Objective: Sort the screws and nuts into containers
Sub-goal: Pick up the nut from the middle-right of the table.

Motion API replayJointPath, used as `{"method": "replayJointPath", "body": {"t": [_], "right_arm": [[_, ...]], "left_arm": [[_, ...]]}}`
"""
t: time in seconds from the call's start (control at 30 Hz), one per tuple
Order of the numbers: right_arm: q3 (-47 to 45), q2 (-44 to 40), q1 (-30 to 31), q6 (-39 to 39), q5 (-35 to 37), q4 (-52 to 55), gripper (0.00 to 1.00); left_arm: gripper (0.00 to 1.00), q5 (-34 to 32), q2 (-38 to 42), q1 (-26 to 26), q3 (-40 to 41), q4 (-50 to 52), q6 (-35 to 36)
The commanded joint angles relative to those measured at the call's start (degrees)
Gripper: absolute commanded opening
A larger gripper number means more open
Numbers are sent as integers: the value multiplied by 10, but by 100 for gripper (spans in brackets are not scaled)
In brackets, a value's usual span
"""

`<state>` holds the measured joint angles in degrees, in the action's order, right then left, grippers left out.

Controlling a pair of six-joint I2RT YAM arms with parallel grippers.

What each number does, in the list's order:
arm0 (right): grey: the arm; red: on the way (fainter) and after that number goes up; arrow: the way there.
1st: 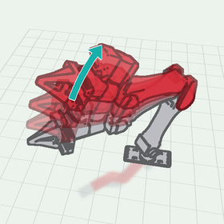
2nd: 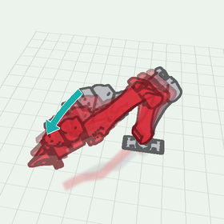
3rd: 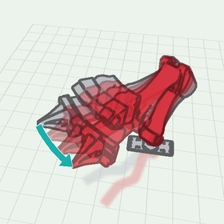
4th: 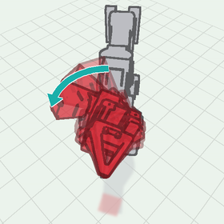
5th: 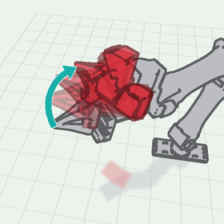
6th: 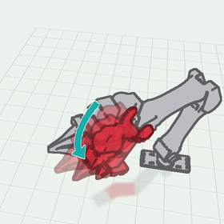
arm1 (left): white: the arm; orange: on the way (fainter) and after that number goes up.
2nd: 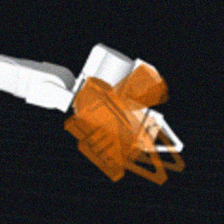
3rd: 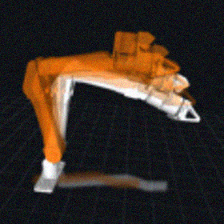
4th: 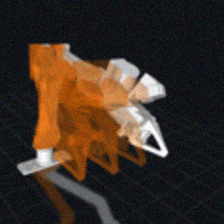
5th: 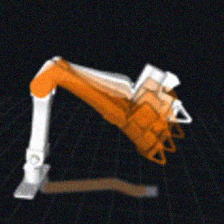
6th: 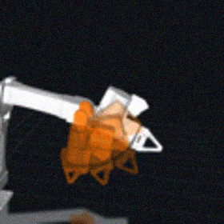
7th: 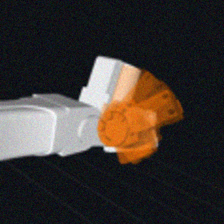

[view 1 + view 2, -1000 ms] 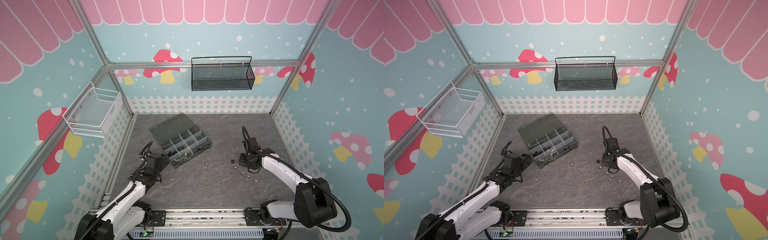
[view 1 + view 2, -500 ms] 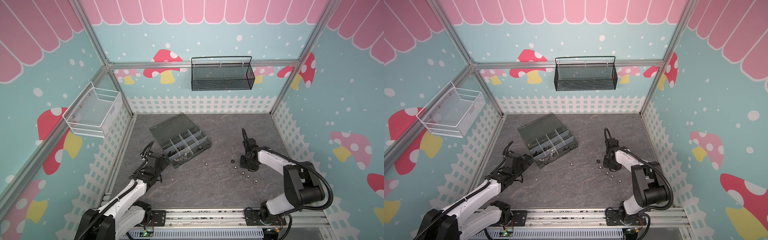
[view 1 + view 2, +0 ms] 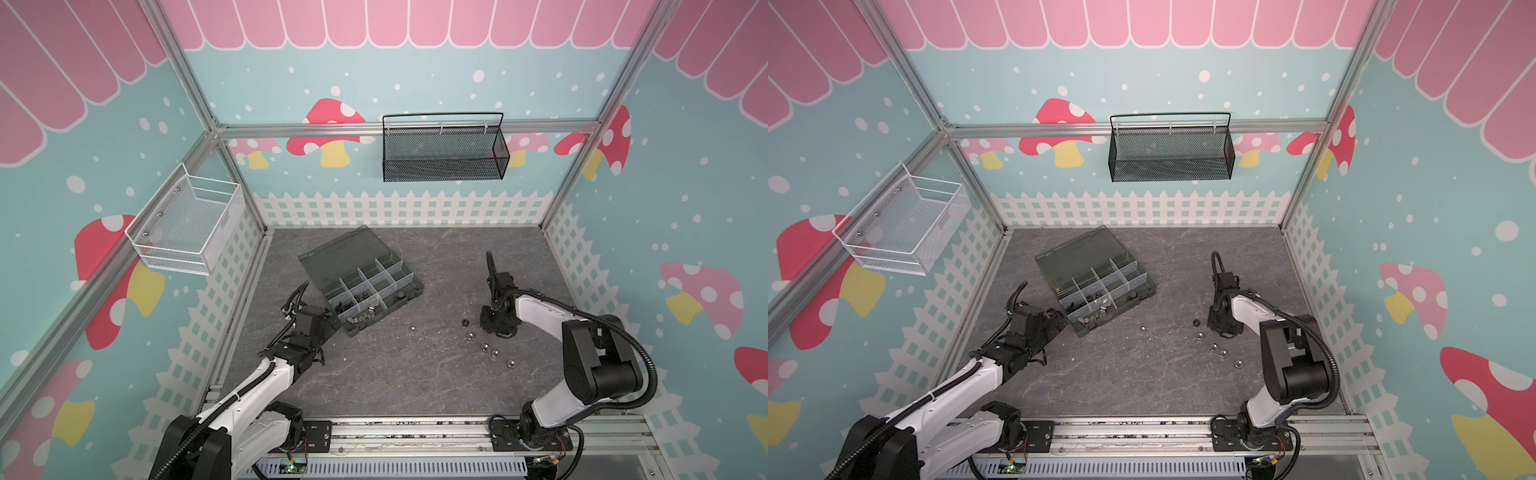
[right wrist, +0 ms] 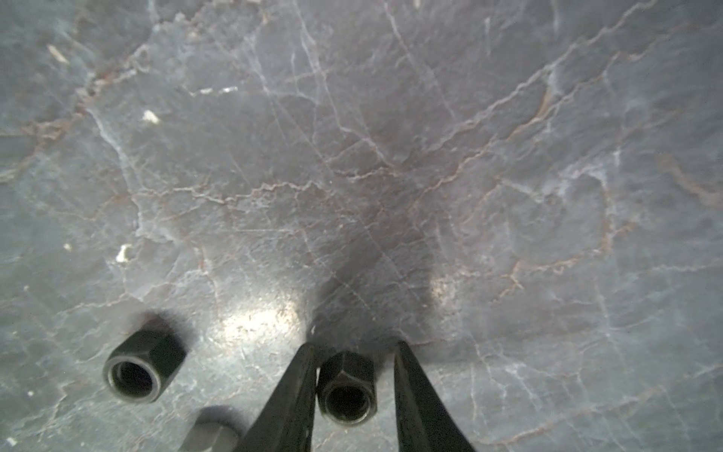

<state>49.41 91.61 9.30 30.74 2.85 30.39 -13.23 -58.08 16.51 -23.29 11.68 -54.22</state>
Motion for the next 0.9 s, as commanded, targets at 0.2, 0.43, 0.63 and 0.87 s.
{"method": "replayJointPath", "body": {"t": [0.2,0.43,0.63,0.87], "right_arm": [[-26,-14,-3,0,-6,22,31],[-40,-23,-3,-1,-12,17,32],[-30,3,-3,-8,3,12,31],[-32,-8,-3,-9,-10,12,21]], "left_arm": [[100,-3,4,-4,-11,1,-3],[100,-14,23,-5,-6,8,-2],[100,-11,18,-4,-6,7,-2],[100,-9,11,-4,-9,5,-3]]}}
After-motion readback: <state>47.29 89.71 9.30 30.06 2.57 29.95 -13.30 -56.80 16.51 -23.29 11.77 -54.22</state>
